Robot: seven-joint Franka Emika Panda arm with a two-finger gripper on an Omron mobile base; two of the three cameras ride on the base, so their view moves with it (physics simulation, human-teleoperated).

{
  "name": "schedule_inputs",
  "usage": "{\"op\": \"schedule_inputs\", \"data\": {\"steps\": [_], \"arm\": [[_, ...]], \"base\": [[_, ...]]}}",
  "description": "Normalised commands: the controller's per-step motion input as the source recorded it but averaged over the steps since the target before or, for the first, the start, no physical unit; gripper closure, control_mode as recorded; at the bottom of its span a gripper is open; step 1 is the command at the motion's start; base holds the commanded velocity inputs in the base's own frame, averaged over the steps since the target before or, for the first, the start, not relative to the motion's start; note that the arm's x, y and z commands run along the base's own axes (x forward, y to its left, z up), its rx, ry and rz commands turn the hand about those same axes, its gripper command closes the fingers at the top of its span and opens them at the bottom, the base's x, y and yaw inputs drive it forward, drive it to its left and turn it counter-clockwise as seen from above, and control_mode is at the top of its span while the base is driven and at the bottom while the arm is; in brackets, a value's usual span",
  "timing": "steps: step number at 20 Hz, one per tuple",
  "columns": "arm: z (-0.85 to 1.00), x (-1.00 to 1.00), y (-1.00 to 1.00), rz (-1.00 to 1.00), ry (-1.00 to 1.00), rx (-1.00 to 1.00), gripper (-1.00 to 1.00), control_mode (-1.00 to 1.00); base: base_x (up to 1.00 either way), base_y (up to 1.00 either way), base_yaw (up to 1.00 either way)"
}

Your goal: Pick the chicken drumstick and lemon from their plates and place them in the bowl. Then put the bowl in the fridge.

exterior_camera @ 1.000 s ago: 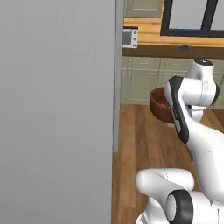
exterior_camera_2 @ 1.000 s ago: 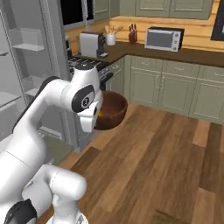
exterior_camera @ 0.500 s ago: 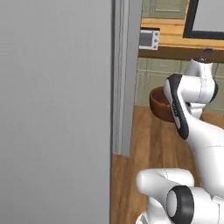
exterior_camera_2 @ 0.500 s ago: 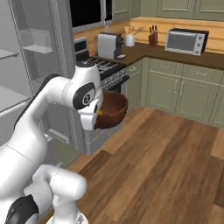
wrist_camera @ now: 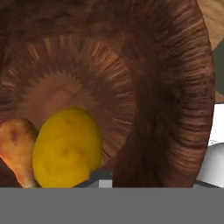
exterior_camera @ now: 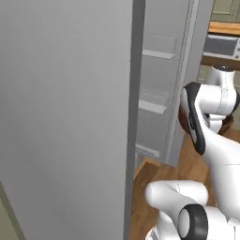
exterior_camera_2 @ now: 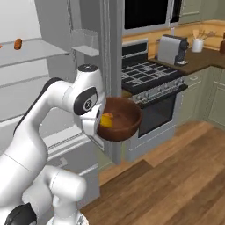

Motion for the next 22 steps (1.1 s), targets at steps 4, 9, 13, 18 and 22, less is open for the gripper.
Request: {"op": "schedule_inputs", "data": {"steps": [4, 9, 13, 18, 22], "arm": [[0.0, 0.0, 0.0, 0.0, 0.0, 0.0, 1.0, 1.0], [0.0, 0.0, 0.0, 0.0, 0.0, 0.0, 1.0, 1.0], [0.0, 0.0, 0.0, 0.0, 0.0, 0.0, 1.0, 1.0], [0.0, 0.0, 0.0, 0.0, 0.0, 0.0, 1.0, 1.0], [0.0, 0.0, 0.0, 0.0, 0.0, 0.0, 1.0, 1.0]], "base": [[-0.17, 0.0, 0.57], [-0.92, 0.3, 0.12], [-0.06, 0.17, 0.3], [0.03, -0.05, 0.75], [-0.04, 0.12, 0.71]]}}
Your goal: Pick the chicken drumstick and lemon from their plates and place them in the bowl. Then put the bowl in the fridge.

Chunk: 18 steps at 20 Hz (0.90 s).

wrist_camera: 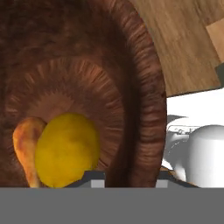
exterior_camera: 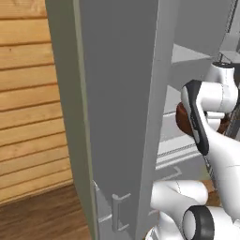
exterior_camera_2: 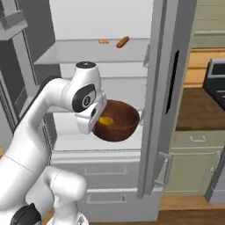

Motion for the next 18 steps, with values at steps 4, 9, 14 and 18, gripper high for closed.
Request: {"op": "schedule_inputs", "data": {"steps": [4, 9, 14, 18], "arm": [[0.0, 0.0, 0.0, 0.0, 0.0, 0.0, 1.0, 1.0], [0.0, 0.0, 0.0, 0.0, 0.0, 0.0, 1.0, 1.0], [0.0, 0.0, 0.0, 0.0, 0.0, 0.0, 1.0, 1.0], [0.0, 0.0, 0.0, 0.0, 0.0, 0.0, 1.0, 1.0]], "base": [[-0.14, 0.02, 0.62], [-0.37, -0.4, 0.5], [-0.1, -0.31, 0.36], [0.32, 0.05, 0.01]]}}
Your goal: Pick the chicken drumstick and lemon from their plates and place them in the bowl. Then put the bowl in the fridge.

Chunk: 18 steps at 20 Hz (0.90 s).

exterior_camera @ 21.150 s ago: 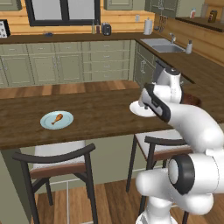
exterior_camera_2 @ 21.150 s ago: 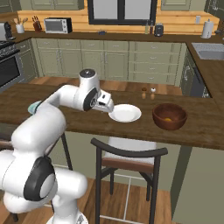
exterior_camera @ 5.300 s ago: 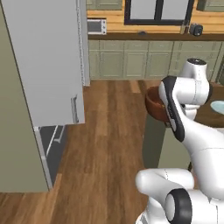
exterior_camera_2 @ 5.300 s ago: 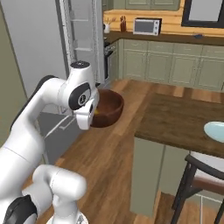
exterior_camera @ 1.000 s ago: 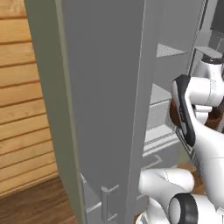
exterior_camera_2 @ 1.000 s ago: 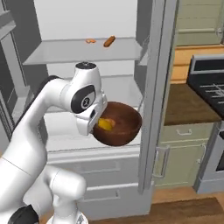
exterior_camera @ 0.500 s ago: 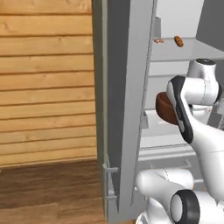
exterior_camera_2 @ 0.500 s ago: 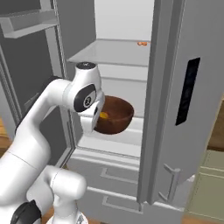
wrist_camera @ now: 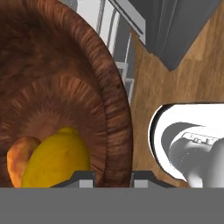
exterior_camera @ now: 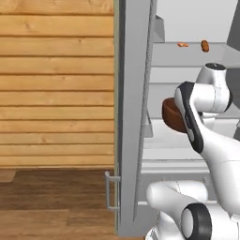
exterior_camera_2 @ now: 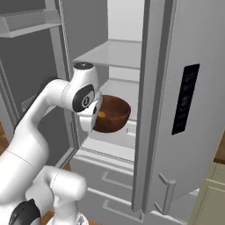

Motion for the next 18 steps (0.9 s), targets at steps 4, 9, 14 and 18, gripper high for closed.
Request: {"op": "schedule_inputs", "data": {"steps": [4, 9, 14, 18], "arm": [[0.0, 0.0, 0.0, 0.0, 0.0, 0.0, 1.0, 1.0], [0.0, 0.0, 0.0, 0.0, 0.0, 0.0, 1.0, 1.0], [0.0, 0.0, 0.0, 0.0, 0.0, 0.0, 1.0, 1.0], [0.0, 0.0, -0.01, -0.2, 0.0, -0.02, 1.0, -1.0]], "base": [[0.0, 0.0, -0.22], [0.0, 0.02, -0.24], [0.0, -0.04, -0.12], [0.0, 0.0, 0.0]]}}
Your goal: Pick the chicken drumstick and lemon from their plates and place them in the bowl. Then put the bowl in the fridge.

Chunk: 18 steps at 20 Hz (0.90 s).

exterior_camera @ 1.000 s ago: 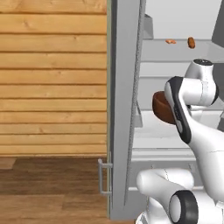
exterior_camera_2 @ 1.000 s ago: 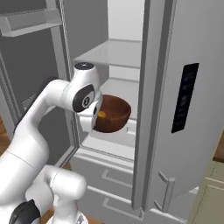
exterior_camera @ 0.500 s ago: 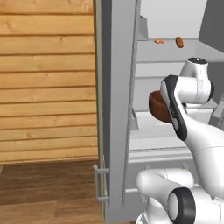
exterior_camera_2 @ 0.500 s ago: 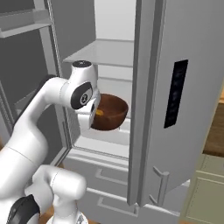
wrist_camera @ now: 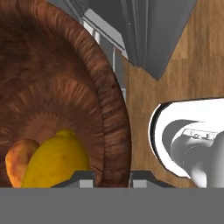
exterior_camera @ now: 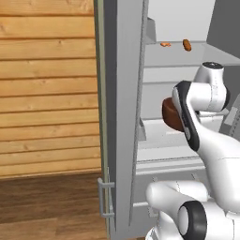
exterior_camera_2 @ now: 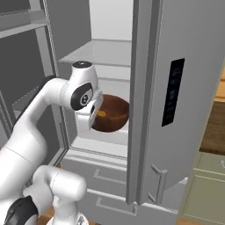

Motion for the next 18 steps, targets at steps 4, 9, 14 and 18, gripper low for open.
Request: {"op": "schedule_inputs", "data": {"steps": [4, 9, 14, 18], "arm": [[0.0, -0.12, -0.37, -0.42, -0.01, -0.01, 1.0, -1.0], [0.01, -0.12, -0.63, -0.24, -0.11, 0.0, 1.0, -1.0], [0.02, -0.57, -0.81, -0.17, -0.05, 0.0, 1.0, -1.0], [0.16, -0.33, -0.85, -0.28, 0.0, -0.01, 1.0, -1.0]], "base": [[0.0, 0.0, 0.0], [0.0, 0.0, 0.0], [0.0, 0.0, 0.0], [0.0, 0.0, 0.0]]}}
